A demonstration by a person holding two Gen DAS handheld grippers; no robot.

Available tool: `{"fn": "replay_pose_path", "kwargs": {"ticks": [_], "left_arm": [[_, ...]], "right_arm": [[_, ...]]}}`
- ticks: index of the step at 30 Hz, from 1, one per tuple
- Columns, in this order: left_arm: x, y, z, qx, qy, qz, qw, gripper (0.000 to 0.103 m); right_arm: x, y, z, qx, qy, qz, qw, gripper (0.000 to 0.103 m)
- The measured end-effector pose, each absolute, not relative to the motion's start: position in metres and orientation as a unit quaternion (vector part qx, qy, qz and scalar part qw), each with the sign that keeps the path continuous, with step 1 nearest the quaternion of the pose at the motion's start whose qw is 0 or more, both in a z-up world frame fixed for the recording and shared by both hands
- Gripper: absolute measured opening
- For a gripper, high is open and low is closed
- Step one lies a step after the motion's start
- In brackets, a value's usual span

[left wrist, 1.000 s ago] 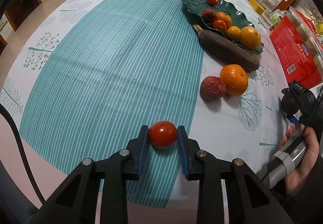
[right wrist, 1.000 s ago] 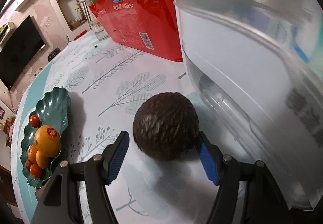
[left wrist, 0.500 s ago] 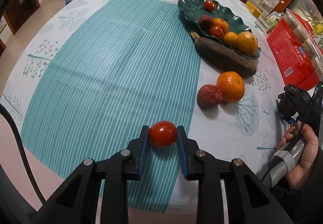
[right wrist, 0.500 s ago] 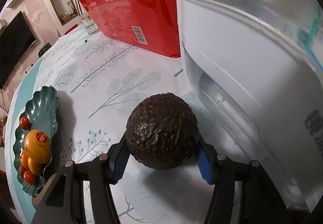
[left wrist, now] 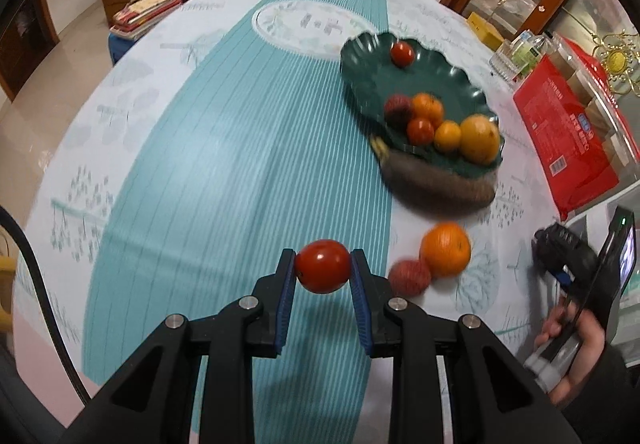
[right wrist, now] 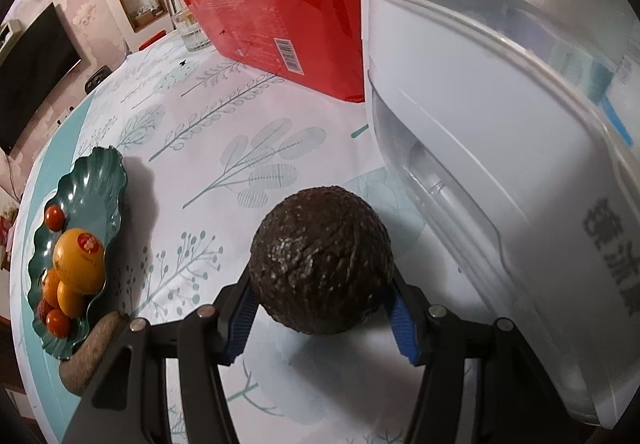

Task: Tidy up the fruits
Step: 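Carry the cherry tomato and avocado onto the green plate and open both tools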

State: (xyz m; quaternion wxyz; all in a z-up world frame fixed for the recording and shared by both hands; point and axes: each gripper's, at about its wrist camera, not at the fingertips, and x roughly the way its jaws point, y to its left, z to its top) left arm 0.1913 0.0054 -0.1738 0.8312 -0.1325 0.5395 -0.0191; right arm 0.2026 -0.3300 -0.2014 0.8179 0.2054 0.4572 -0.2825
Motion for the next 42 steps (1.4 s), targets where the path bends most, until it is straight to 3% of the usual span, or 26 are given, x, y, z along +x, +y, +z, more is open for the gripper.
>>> {"fn": "replay_pose_path", "kwargs": {"ticks": [25,42], "left_arm": [[0.353,0.022,-0.13,-0.098,0.486,-0.085,0.864,0.025],[0.396,-0.011,-0.183,-0.146,0.499,-0.137,0.843,0.025]], "right_arm": [[0.284,-0.265,-0.155,0.205,0.413,-0.167,0.872,0.058],[0.342,-0.212,-0.168,0.115,0.408,-0.048,0.905,0.058]]}}
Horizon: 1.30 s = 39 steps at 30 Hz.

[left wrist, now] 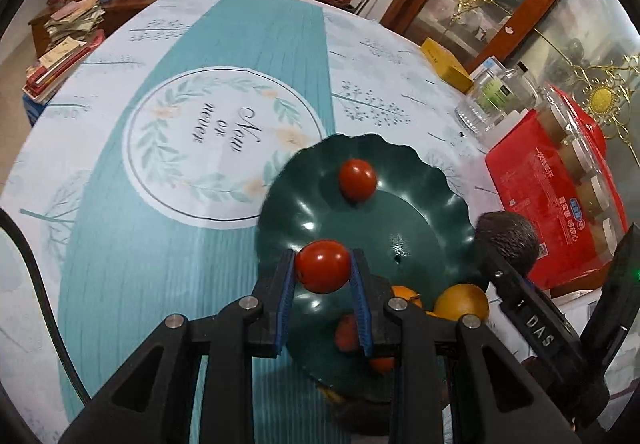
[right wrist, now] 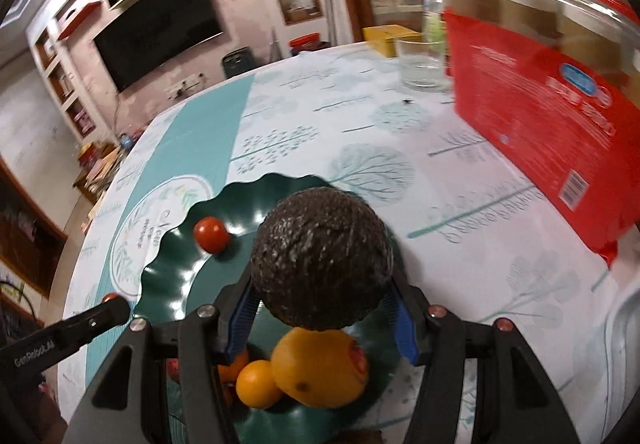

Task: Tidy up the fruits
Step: 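Carry the cherry tomato and avocado onto the green plate and open both tools, then lift both open tools away from the green plate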

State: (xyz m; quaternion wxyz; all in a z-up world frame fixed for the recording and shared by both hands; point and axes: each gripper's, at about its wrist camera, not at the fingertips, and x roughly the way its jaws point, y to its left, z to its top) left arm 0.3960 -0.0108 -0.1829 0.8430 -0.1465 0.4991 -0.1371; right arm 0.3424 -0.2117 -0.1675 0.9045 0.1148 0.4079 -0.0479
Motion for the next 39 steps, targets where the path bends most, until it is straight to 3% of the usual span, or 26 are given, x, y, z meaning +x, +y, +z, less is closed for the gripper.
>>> {"fn": "replay_pose_path", "kwargs": {"ticks": [5,9,13,20,39], "left_arm": [[0.399,-0.018,-0.193,-0.145,0.512,-0.138,0.836,0.026],[0.4,-0.021,-0.195,-0.14,0.524,-0.136,0.829,0.045],[0.393,-0.015,-0.183,-0.134,0.518,-0.119,0.836,0.056],[0.362,0.0,-0.151,-0.125,0.514,-0.095,0.843,0.062],[0.24,0.022,-0.111,-0.106,0.521,-0.072,0.844,0.062]], "right_arm": [[0.347,-0.206,-0.175,0.108,0.419,-0.03,0.901,0.058],[0.346,-0.207,-0.175,0.105,0.421,-0.047,0.9,0.059],[0.339,-0.205,-0.162,0.09,0.404,-0.05,0.909,0.061],[0.315,-0.216,-0.138,0.117,0.402,-0.061,0.906,0.065],[0.189,-0.244,-0.092,0.148,0.378,-0.083,0.91,0.068]]}}
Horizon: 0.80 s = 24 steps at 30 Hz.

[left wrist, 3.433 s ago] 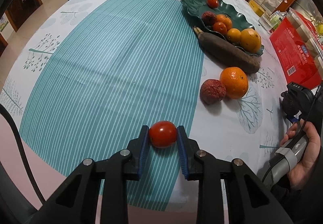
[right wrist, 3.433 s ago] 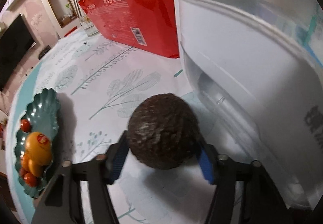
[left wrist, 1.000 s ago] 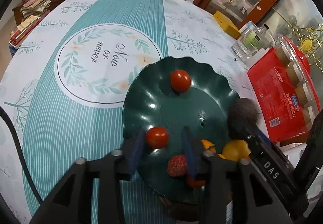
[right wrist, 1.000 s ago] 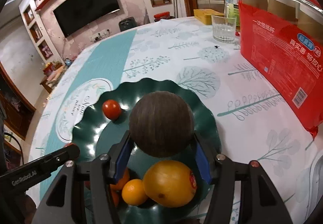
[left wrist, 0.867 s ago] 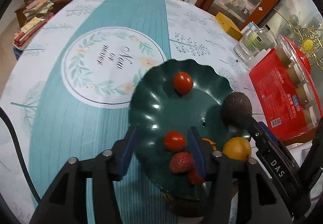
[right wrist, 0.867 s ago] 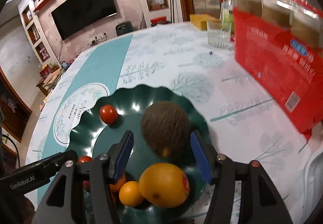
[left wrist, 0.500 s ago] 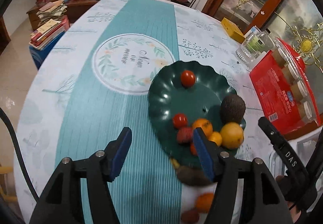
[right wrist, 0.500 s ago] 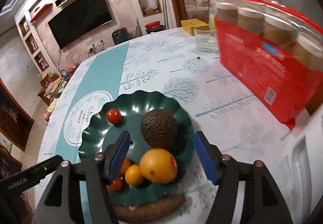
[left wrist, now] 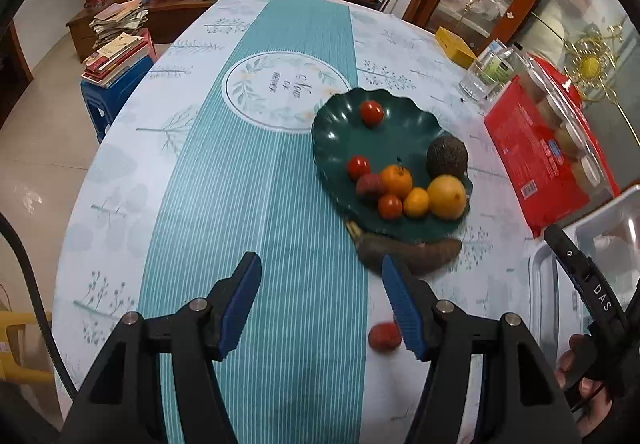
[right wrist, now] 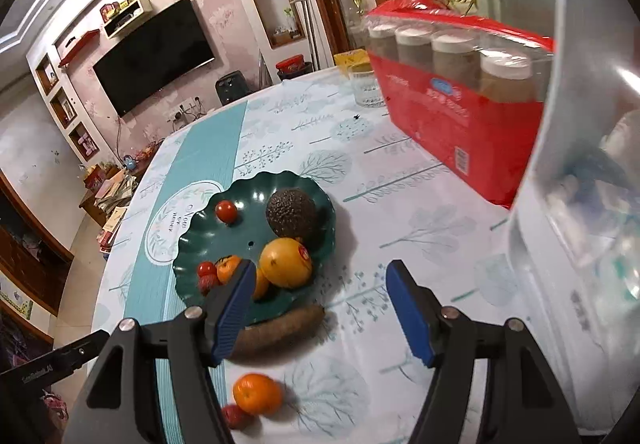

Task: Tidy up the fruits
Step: 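Lift both open tools away from the green plate, then grasp the red lychee with the left tool while the right tool grasps the mandarin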

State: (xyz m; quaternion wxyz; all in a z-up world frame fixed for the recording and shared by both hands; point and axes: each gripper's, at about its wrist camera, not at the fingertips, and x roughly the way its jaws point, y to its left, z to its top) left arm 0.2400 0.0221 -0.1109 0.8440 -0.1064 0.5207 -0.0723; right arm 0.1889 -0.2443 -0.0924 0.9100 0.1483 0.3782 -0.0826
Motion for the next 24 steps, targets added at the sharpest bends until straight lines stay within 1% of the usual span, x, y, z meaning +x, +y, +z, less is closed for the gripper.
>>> {"fn": "replay_pose_path", "kwargs": {"ticks": [14,24], "left_arm": [[0.189,0.025,-0.116,-0.076,0.522,-0.137,0.838,0.062],[0.17,0.03,-0.121,-0.022,0.515,-0.213,0.83,0.062]], "right_arm": [[0.121,-0.234,-0.102,0.14,0.395,-0.092,0.903,0.068],[0.096,-0.211,-0.111,0.198,0.432,-0.082,0.876,0.068]]}}
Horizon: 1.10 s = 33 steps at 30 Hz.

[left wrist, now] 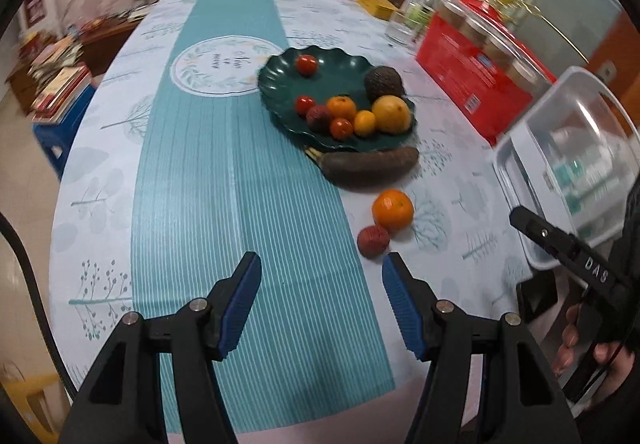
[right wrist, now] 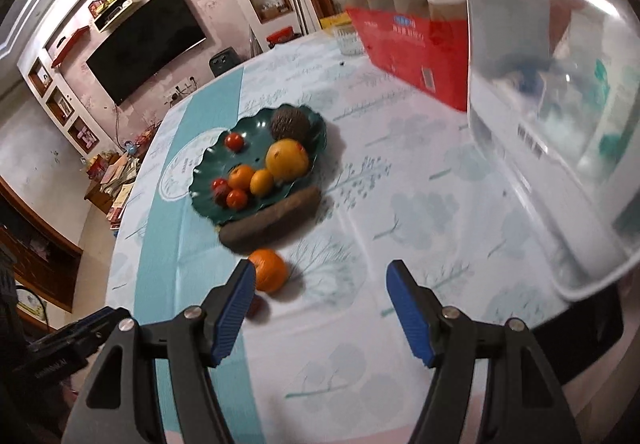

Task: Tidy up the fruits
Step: 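Grasp the red lychee with the left tool while the right tool grasps the mandarin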

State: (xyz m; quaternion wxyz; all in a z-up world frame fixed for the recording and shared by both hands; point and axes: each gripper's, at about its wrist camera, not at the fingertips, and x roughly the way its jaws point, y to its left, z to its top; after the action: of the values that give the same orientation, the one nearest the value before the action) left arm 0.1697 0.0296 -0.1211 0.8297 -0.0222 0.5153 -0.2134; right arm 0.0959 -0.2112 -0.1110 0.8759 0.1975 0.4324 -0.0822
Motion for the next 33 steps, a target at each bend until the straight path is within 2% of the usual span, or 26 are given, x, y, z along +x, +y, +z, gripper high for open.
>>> {"fn": "replay_pose_path", "kwargs": {"ticks": [15,26,31,33], "left_arm": [[0.172,-0.001,-0.143,0.062,0.471,-0.317,0.821,0.062],[0.182,-0.039,-0.187,0.113,0.473,-0.347,0.802,0.062],[0.184,-0.056,-0.208,0.107,0.467,-0.347,0.806,0.059],[0.185,-0.062,-0.215,0.102,0.468,-0.346,0.807,0.054]], "right_arm": [[0.107,-0.201,-0.137,0.285,0.509,-0.053,0.81,0.068],[0.143,-0.208,-0.176,0.301,0.553,-0.022,0.776,0.068],[0.159,-0.207,-0.192,0.288,0.566,0.001,0.773,0.068],[0.164,-0.206,-0.195,0.28,0.567,0.008,0.774,0.068]]}}
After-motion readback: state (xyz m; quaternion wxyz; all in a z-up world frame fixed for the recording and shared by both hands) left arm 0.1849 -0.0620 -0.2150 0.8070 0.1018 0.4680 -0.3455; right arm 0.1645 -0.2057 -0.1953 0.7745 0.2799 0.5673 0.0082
